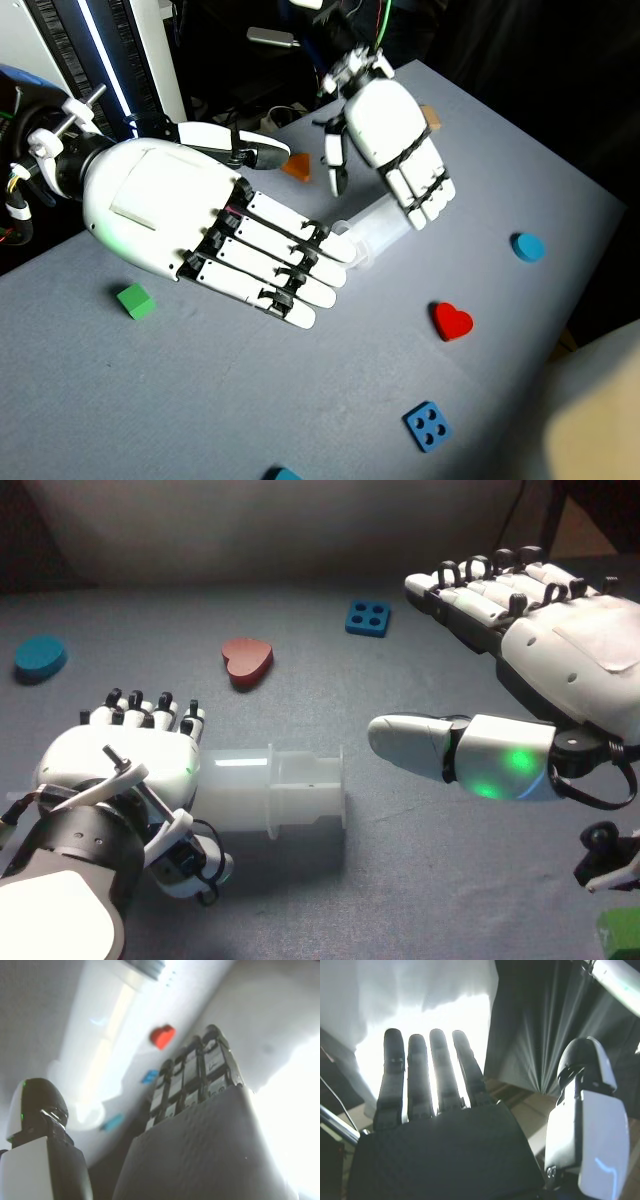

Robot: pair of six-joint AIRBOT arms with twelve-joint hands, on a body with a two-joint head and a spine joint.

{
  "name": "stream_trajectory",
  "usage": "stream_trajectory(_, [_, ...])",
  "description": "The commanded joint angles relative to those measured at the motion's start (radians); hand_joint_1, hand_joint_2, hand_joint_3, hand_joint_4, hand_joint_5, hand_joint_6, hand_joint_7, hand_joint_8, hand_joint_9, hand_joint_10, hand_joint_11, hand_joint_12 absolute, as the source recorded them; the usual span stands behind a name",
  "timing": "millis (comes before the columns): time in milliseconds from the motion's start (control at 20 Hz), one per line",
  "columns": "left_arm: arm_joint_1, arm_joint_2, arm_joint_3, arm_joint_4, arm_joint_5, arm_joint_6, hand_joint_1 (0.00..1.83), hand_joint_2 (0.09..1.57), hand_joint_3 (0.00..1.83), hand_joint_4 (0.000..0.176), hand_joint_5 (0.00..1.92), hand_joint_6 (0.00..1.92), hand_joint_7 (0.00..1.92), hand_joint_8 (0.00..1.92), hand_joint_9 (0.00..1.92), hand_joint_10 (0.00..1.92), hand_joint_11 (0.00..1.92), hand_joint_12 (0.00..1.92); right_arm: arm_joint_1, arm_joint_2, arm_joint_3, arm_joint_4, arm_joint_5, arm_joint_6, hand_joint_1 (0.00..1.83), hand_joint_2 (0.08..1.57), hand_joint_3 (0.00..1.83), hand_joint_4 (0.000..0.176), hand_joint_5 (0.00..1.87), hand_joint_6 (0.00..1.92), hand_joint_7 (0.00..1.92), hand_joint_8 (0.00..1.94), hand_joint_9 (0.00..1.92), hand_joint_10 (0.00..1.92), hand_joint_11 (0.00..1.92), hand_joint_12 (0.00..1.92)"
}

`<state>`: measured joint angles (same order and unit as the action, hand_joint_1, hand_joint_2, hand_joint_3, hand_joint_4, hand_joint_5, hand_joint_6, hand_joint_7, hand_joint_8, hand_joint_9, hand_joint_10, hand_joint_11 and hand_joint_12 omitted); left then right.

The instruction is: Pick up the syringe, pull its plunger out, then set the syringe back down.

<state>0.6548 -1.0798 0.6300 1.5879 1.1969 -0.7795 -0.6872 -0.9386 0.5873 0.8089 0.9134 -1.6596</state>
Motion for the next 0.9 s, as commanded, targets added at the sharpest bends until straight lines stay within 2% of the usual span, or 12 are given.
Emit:
stream_trajectory(0, [-0.003,-0.006,0.01,0.099,0.061,0.004,0.67,1.03,0.0,0.0,0.0,0.0,0.0,0.0,0.0,0.0,0.03,0.04,0.007,-0.003,-0.001,-0.061,0.091,0.002,0.05,0.99,0.0,0.0,0.17,0.01,0.21,0.01,0.16,0.01,0.0,0.65])
stream_trajectory(250, [0.007,-0.06,0.07,0.118,0.043,0.004,0.69,1.03,0.0,0.0,0.01,0.0,0.0,0.0,0.0,0.0,0.02,0.05,0.002,-0.006,-0.001,-0.072,0.097,0.003,0.06,0.99,0.0,0.0,0.17,0.0,0.22,0.0,0.18,0.0,0.0,0.69])
stream_trajectory(300, [0.009,-0.067,0.08,0.118,0.034,-0.095,0.71,1.01,0.0,0.0,0.01,0.0,0.0,0.0,0.0,0.0,0.02,0.05,0.002,-0.006,-0.001,-0.072,0.097,0.003,0.06,0.99,0.0,0.0,0.17,0.0,0.21,0.0,0.17,0.0,0.0,0.69])
stream_trajectory(400, [0.018,-0.078,0.091,0.118,0.027,-0.095,0.7,1.02,0.0,0.0,0.01,0.0,0.0,0.0,0.0,0.0,0.02,0.06,0.002,-0.007,-0.001,-0.072,0.097,0.004,0.06,0.98,0.0,0.0,0.15,0.0,0.19,0.0,0.15,0.0,0.0,0.63])
stream_trajectory(750, [0.062,-0.107,0.133,0.143,0.001,-0.095,0.7,1.01,0.0,0.0,0.0,0.0,0.0,0.0,0.0,0.0,0.01,0.09,0.003,-0.007,-0.001,-0.074,0.099,0.01,0.06,0.98,0.0,0.0,0.15,0.0,0.18,0.0,0.14,0.0,0.0,0.62])
stream_trajectory(850, [0.067,-0.108,0.135,0.153,-0.012,-0.095,0.71,1.0,0.0,0.0,0.0,0.0,0.0,0.0,0.0,0.0,0.0,0.15,0.003,-0.007,-0.001,-0.074,0.099,0.013,0.05,0.98,0.0,0.0,0.15,0.0,0.18,0.0,0.14,0.0,0.0,0.6])
